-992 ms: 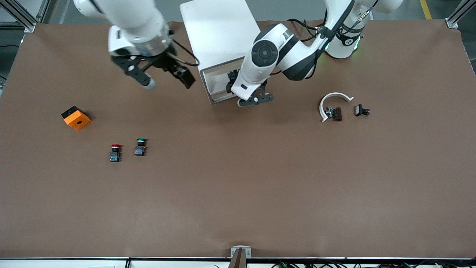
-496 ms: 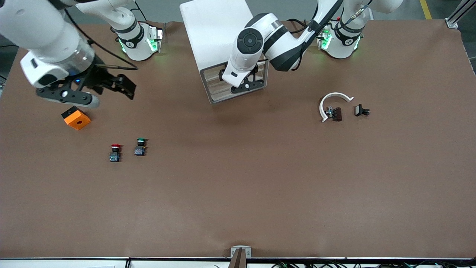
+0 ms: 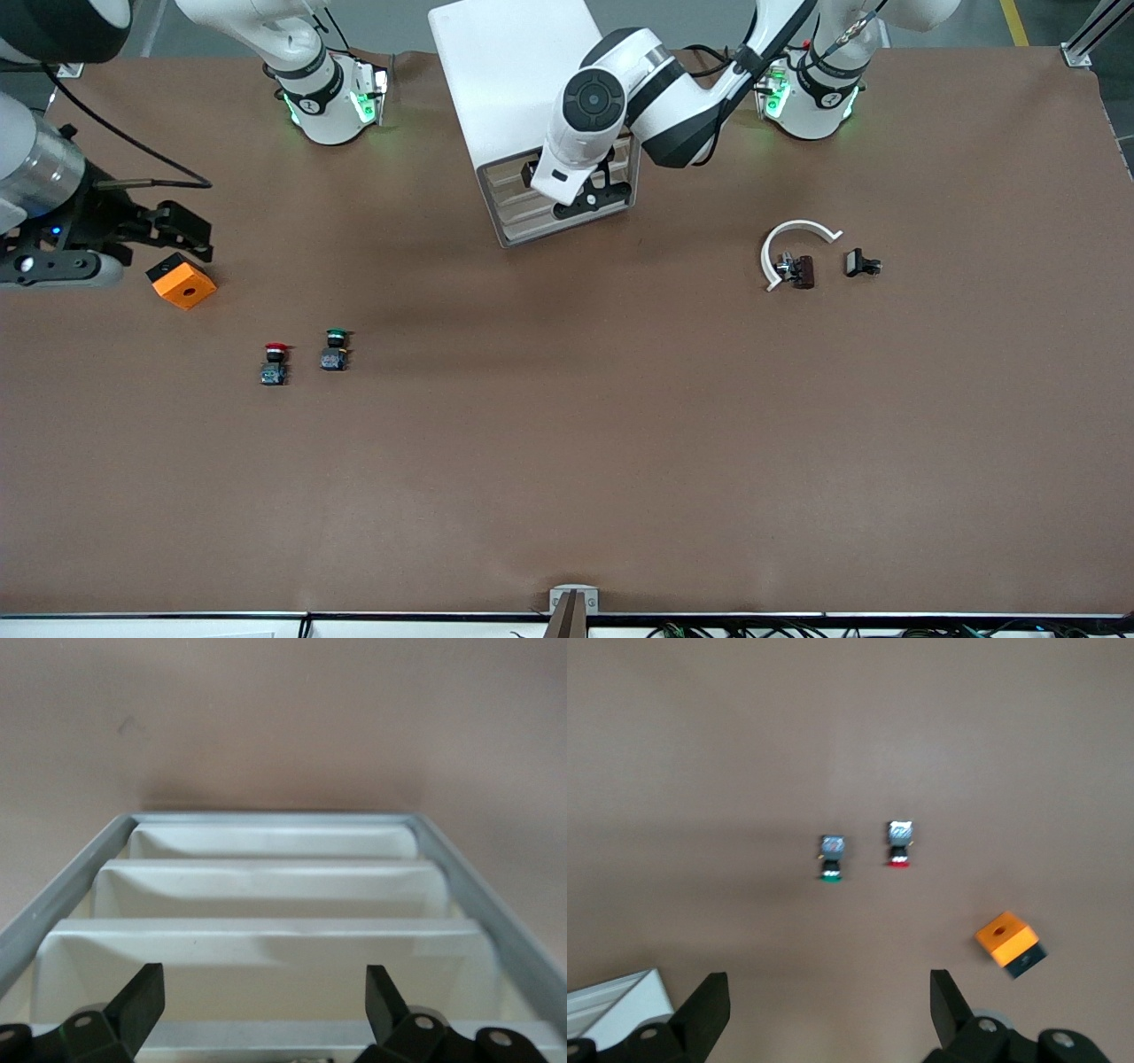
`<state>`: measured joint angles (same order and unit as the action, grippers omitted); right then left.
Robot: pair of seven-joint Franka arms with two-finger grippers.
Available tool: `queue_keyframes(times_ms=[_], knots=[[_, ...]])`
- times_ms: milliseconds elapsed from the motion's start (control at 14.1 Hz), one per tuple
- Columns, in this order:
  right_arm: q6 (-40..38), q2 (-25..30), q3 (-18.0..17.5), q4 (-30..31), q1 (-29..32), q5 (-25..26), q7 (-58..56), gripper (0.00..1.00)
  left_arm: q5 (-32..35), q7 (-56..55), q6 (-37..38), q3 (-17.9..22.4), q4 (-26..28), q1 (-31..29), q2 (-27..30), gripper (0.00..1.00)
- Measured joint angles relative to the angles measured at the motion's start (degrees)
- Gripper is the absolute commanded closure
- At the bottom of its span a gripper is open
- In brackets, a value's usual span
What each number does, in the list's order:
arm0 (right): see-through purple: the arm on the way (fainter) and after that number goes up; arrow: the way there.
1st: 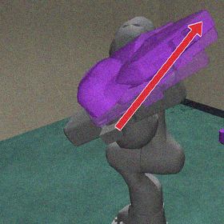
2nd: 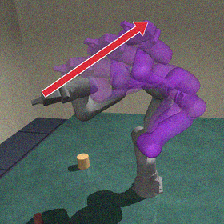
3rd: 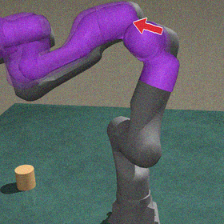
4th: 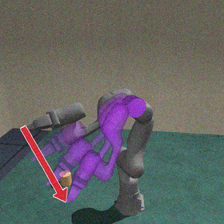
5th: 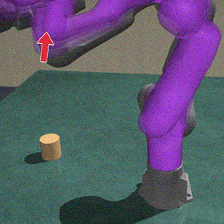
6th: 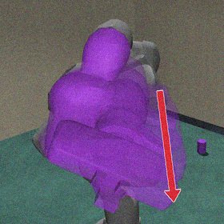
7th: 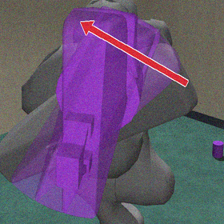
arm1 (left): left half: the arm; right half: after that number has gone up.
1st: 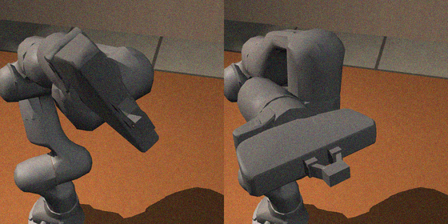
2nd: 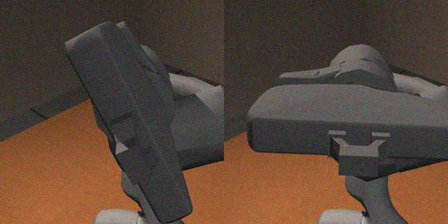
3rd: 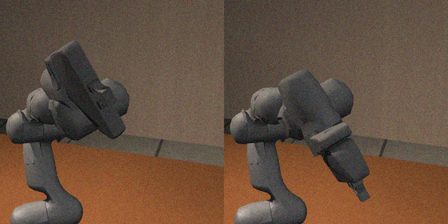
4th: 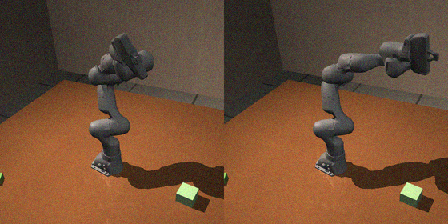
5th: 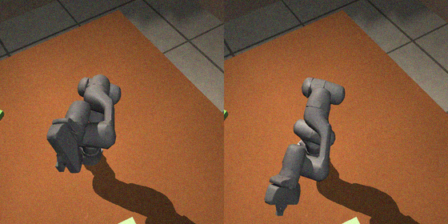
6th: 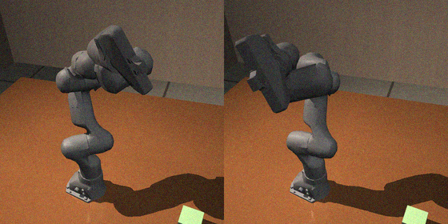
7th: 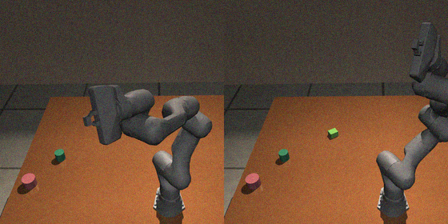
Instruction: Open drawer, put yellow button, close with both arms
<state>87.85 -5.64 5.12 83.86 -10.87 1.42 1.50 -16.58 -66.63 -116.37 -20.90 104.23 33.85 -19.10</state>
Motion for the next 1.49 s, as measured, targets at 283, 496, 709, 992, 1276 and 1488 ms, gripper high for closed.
queue_keyframes(times_ms=[283,496,709,992,1276,1488], knots=[[4.2,-0.2,0.0,2.3,3.2,0.4,-5.9,0.00,0.7,1.8,1.7,0.3,-5.7,-11.0,0.3,0.00],[7.6,-0.3,0.0,5.8,4.2,0.4,-6.4,0.00,4.2,5.9,2.3,0.4,-8.9,-20.0,0.4,0.00],[9.3,-0.4,-0.1,8.0,4.6,1.1,-8.9,0.00,7.9,10.9,2.7,0.4,-10.9,-26.8,0.8,0.00],[9.3,-0.4,-0.1,9.2,7.6,1.2,-16.2,0.00,14.0,23.4,8.5,0.4,-15.5,-35.3,1.3,0.00],[9.4,1.5,-0.1,11.7,8.3,1.0,-16.8,0.00,19.7,35.7,14.0,0.4,-17.2,-40.3,1.5,0.00],[9.6,4.2,-0.1,14.0,8.6,0.8,-16.8,0.00,20.0,38.5,17.4,0.4,-17.0,-41.1,1.2,0.00]])
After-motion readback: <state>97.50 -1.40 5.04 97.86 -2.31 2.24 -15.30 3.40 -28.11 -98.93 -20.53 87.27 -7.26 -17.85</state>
